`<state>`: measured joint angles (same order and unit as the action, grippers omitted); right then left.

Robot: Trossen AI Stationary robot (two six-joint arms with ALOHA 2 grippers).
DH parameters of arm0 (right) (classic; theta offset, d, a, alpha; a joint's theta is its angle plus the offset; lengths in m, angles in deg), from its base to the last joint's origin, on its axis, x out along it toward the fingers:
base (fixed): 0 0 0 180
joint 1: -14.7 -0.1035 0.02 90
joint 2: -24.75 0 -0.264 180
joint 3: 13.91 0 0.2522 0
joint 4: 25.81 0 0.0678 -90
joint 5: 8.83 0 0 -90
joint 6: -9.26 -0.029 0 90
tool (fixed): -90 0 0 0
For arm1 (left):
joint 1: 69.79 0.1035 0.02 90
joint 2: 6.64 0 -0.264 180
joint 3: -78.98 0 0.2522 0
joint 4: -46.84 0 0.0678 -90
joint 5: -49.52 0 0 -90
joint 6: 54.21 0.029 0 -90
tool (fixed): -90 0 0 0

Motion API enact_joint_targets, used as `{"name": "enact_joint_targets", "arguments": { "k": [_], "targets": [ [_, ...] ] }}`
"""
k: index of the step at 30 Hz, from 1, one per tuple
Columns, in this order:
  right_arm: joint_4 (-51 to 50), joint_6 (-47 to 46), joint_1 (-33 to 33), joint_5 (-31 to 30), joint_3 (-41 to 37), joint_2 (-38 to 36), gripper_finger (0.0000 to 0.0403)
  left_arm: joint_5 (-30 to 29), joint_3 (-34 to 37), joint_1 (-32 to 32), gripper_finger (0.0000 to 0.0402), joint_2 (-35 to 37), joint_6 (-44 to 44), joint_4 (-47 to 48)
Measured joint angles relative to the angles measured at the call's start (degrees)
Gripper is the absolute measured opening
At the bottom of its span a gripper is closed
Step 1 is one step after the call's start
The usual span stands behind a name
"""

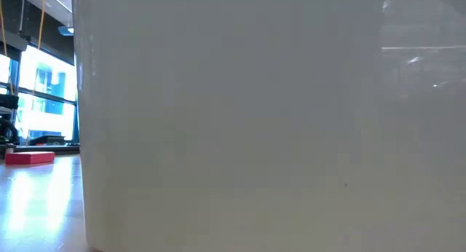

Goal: Sort & place blocks by color
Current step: Put the green block into the white bin, then put the orange block into the gray bin

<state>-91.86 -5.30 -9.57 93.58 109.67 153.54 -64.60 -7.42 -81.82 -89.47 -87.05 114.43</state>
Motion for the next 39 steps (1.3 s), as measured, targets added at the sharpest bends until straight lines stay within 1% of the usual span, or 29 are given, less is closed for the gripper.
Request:
{"name": "enact_joint_targets", "arguments": {
  "k": [5, 9, 13, 21, 27, 35, 39],
  "targets": [
    [-1.6, -0.6, -0.1, 0.0, 0.0, 0.0, 0.0079, 0.0, 0.0, 0.0, 0.0188, 0.0, 0.0, 0.0],
    [-3.4, -3.4, -0.1, -1.7, 0.0, 0.0, 0.0113, 0.0, 0.0, 0.0, 0.0188, 0.0, 0.0, 0.0],
    [-5.1, -4.9, -0.1, -1.8, 0.0, 0.0, 0.0133, 0.0, 0.0, 0.0, 0.0188, 0.0, 0.0, 0.0],
    [-10.1, -6.4, 0.4, -3.1, 0.0, -2.0, 0.0137, 0.0, 0.0, 0.0, 0.0188, 0.0, 2.6, 0.0],
    [-11.8, -7.6, 1.3, -6.9, 0.0, -4.5, 0.0137, -0.1, 0.0, 1.5, 0.0188, 0.0, 5.3, 0.0],
    [-16.2, -10.5, 2.5, -15.7, 0.0, -6.2, 0.0138, -0.5, 0.0, 6.1, 0.0188, 0.0, 10.1, -0.1],
    [-19.9, -12.5, 3.5, -21.3, 0.0, -6.8, 0.0138, -0.6, 0.0, 9.0, 0.0188, 0.0, 13.1, -0.1]
  ]
}}
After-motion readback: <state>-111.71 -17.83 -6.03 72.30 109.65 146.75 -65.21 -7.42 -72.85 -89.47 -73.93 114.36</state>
